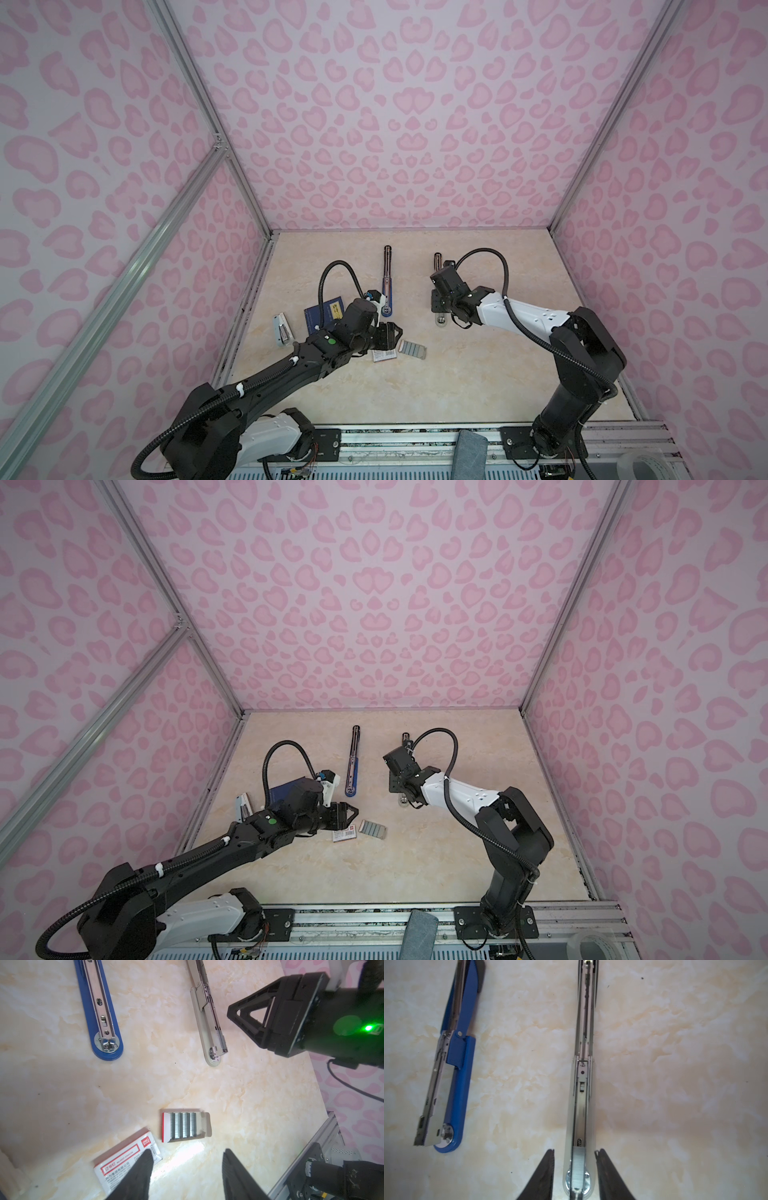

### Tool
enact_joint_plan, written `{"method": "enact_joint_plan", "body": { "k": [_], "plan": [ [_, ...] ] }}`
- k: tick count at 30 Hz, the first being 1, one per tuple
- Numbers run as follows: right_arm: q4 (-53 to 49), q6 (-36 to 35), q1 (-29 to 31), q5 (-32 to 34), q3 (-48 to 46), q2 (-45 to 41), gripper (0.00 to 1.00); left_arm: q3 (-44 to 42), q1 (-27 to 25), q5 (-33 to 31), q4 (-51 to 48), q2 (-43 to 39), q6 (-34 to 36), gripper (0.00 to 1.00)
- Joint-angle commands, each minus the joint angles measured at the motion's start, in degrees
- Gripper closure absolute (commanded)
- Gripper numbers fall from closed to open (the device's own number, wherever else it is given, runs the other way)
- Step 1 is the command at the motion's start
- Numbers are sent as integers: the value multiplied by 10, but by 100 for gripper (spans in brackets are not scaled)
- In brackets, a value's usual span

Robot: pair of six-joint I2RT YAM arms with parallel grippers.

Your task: Load the staples into the stapler

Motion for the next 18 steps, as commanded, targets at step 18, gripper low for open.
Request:
{"method": "enact_joint_plan", "body": {
  "k": [18],
  "plan": [
    [37,21,64,-76,4,66,63,0,0,-21,3,-4,-8,43]
  ]
}}
